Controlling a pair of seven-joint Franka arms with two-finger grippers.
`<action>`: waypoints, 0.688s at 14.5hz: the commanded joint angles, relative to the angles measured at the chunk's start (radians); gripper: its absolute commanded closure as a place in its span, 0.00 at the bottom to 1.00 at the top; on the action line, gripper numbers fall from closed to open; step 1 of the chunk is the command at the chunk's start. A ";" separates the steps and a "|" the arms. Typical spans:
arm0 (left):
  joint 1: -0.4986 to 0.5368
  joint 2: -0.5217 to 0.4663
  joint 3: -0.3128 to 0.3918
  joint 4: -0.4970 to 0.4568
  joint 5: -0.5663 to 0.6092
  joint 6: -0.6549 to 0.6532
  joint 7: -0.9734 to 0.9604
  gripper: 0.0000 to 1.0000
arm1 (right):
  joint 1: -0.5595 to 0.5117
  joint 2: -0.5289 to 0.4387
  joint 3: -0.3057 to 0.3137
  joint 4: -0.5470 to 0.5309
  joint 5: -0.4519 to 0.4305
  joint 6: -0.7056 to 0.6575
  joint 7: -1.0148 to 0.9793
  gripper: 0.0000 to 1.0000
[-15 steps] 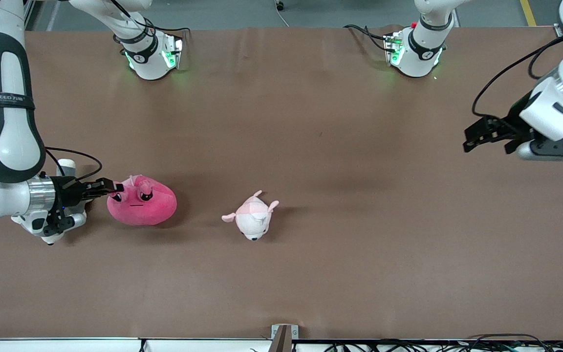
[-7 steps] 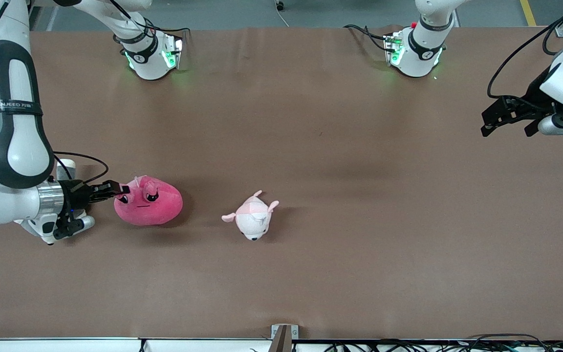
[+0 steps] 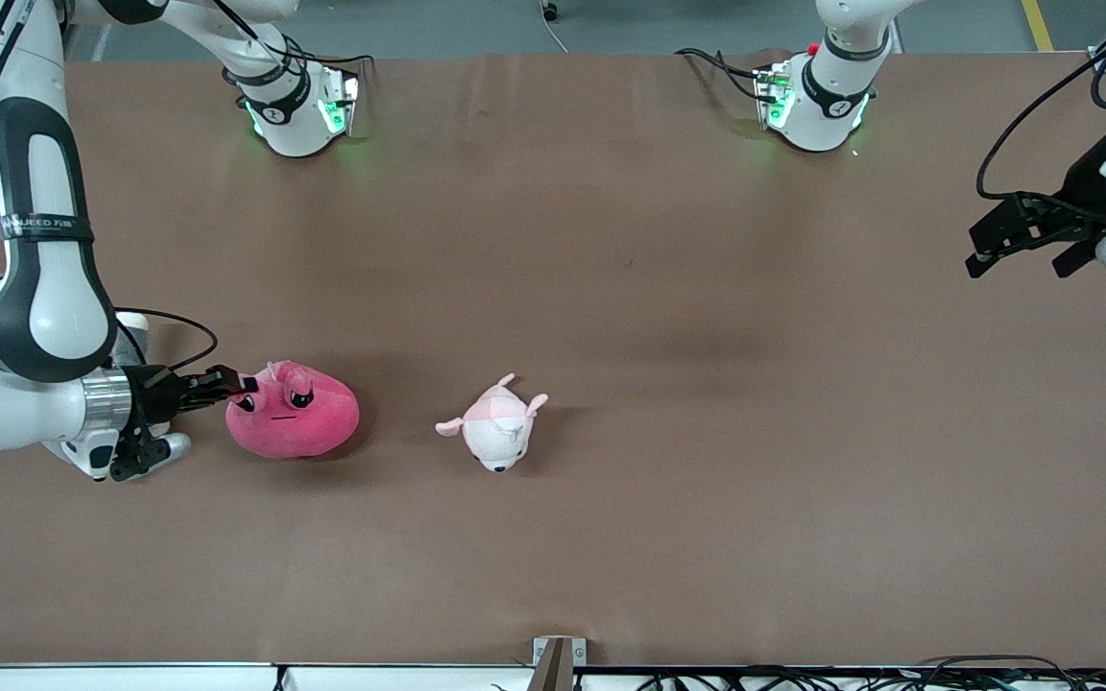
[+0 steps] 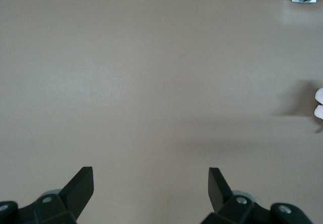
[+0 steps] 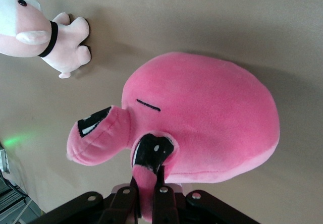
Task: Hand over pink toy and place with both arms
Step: 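Lower the pink plush beside the grey cat with the right gripper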
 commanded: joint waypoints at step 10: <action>0.033 0.025 -0.007 0.030 0.060 -0.038 0.012 0.00 | -0.016 0.046 0.005 0.012 0.019 -0.014 -0.087 0.87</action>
